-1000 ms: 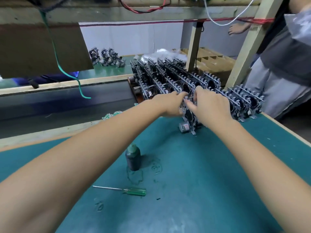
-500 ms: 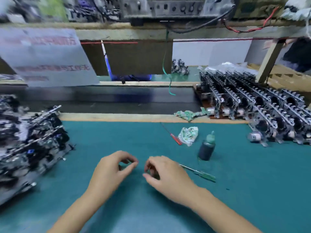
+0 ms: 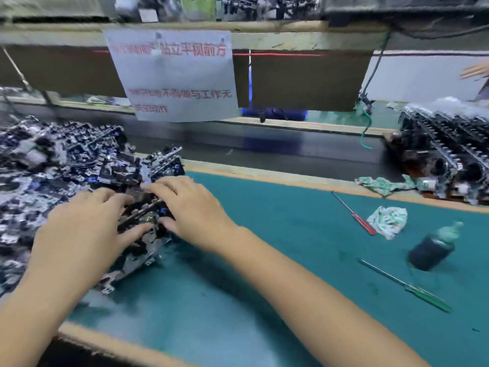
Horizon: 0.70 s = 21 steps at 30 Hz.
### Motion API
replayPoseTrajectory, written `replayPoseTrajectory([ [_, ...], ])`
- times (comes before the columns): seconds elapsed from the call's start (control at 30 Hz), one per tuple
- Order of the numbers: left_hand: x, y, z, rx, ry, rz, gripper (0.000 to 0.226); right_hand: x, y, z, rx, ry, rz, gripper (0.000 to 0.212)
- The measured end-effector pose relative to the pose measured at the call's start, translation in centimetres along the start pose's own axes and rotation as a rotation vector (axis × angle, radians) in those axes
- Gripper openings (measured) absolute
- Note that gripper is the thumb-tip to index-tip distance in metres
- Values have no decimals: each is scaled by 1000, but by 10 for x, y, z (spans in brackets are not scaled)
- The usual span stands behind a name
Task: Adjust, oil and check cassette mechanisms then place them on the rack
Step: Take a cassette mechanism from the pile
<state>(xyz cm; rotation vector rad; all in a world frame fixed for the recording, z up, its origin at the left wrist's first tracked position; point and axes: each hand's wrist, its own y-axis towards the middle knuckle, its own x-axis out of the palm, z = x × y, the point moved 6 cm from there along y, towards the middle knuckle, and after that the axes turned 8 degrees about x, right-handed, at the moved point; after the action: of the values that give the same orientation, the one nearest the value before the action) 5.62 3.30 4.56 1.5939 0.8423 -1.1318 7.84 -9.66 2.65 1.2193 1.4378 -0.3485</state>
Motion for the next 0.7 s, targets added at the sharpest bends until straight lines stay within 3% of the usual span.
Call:
replayPoseTrajectory([
  [0.07, 3, -3, -13, -77, -60, -81, 67, 4, 11, -9, -125, -178, -48, 44],
  [0.13, 2, -7, -16, -74, -145, -45, 68, 3, 18, -8, -142, -167, -103, 35],
  [0.37, -38, -13, 14, 178, -330, 170, 42, -45, 0, -7, -162, -31, -83, 29],
  [0.47, -55, -8, 48, 334, -463, 209, 44, -83, -32, 10, -96, 45, -53, 32],
  [0.57, -47, 4, 96, 467, -603, 134, 49, -109, -75, 43, 26, 30, -84, 30],
  [0.7, -24, 14, 176, 659, -529, 81, 46, -129, -134, 90, 209, -180, -45, 27],
])
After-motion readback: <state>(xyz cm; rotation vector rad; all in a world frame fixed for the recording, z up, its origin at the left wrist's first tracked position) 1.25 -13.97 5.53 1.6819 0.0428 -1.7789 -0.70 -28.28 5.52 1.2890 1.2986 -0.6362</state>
